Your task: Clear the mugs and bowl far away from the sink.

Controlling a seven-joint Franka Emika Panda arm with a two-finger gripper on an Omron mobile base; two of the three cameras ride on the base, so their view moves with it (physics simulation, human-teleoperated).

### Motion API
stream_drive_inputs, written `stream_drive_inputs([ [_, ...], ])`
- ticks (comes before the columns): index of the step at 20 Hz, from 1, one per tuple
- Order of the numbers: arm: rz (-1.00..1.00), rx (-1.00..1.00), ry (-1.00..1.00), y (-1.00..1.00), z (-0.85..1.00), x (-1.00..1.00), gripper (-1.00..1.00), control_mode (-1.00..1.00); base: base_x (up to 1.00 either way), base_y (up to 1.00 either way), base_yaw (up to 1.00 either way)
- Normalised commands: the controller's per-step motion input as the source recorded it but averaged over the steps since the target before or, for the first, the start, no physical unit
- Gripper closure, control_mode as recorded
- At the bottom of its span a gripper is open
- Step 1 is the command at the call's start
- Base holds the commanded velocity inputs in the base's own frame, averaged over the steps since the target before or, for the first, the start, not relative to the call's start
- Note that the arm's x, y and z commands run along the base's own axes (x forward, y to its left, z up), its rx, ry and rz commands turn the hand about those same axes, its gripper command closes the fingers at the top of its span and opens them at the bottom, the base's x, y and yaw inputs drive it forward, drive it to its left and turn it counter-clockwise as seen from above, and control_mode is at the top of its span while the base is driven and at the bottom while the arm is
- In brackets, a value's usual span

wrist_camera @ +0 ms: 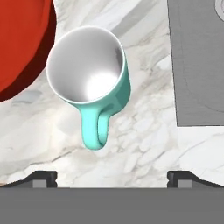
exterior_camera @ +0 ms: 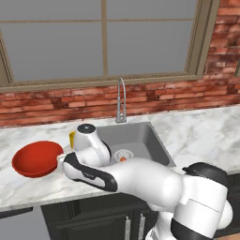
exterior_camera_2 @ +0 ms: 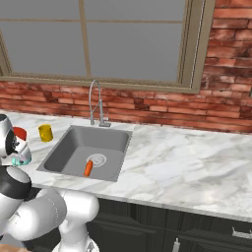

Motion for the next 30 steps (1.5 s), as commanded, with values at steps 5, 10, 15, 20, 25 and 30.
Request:
stream_drive_inputs([
  [5,0.00,-0.01,0.00,0.14,-0.18,0.12,-1.00,-1.00,0.00,0.00,0.00],
  [10,0.00,-0.01,0.00,0.02,-0.11,0.14,-1.00,-1.00,0.00,0.00,0.00],
  [15,0.00,0.00,0.00,0.05,-0.16,0.19,-1.00,-1.00,0.00,0.00,0.00],
  [20,0.00,-0.01,0.00,0.11,-0.19,0.23,-1.00,-1.00,0.00,0.00,0.00],
  [25,0.00,-0.01,0.00,0.20,-0.18,0.25,-1.00,-1.00,0.00,0.00,0.00],
  [30,0.00,-0.01,0.00,0.26,-0.09,0.20,-1.00,-1.00,0.00,0.00,0.00],
])
